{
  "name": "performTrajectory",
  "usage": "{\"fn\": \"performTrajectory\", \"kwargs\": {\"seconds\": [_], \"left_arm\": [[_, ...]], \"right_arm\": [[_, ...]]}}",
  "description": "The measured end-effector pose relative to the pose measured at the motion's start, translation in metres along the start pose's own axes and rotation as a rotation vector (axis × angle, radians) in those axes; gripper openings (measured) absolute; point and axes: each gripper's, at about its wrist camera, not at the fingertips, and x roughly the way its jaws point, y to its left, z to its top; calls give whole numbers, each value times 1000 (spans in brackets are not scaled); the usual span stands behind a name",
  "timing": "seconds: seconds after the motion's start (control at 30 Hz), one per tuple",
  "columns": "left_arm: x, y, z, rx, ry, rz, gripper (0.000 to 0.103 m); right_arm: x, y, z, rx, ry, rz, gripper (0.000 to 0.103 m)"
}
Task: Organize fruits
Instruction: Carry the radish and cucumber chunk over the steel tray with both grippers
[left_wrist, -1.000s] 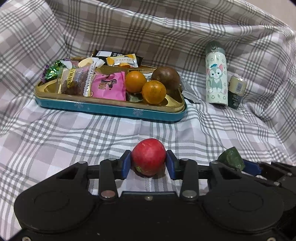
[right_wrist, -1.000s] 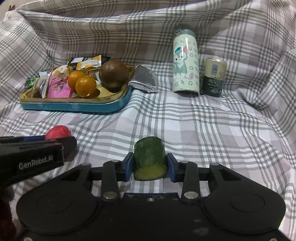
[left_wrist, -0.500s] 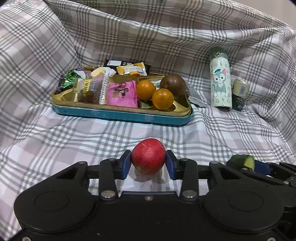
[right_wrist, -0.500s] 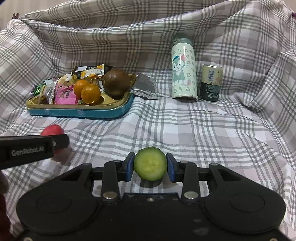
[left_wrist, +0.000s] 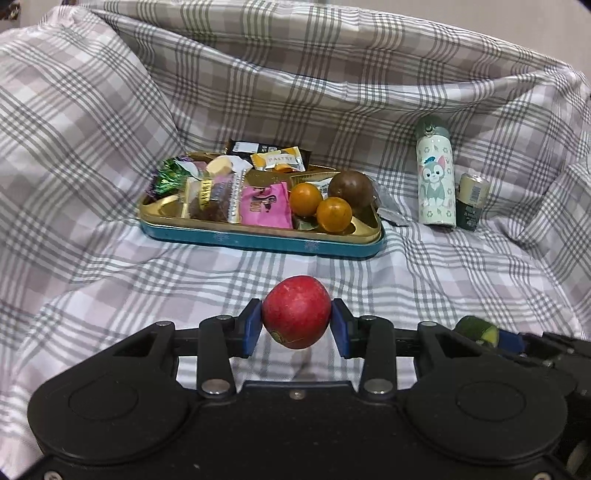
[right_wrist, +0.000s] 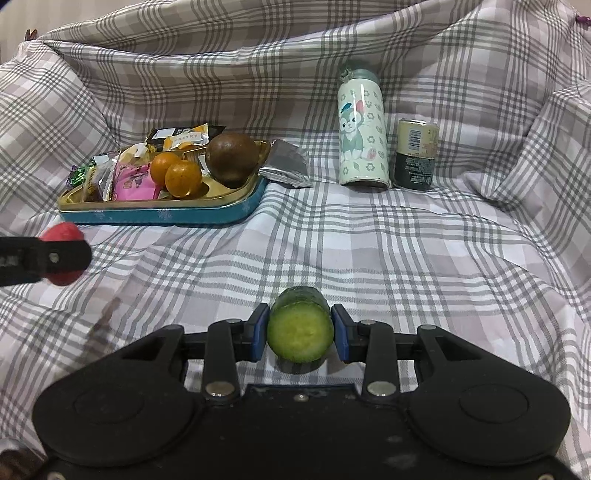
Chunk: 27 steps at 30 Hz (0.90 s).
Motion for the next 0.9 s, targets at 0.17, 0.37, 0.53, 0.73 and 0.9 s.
{"fn": "performTrajectory", "kwargs": {"seconds": [0.17,0.37,0.53,0.73,0.9], "left_arm": [[-27,4,-5,21,1,-10,48],[-60,5,-18,29,12,-21,48],[-84,0,-41,59,30,-33,48],[-102,-5,-79,87,66,-34,48],[-108,-5,-96,81,86,-10,48]], "right_arm": [[-17,-3,-5,8,-3,11,37],[-56,-8,-13,-4,-34,31,37],[-96,-13,-28,14,-52,58,37],[-135,-9,-60,18,-62,101,37],[-147,-3,-85,5,-40,116,37]]}}
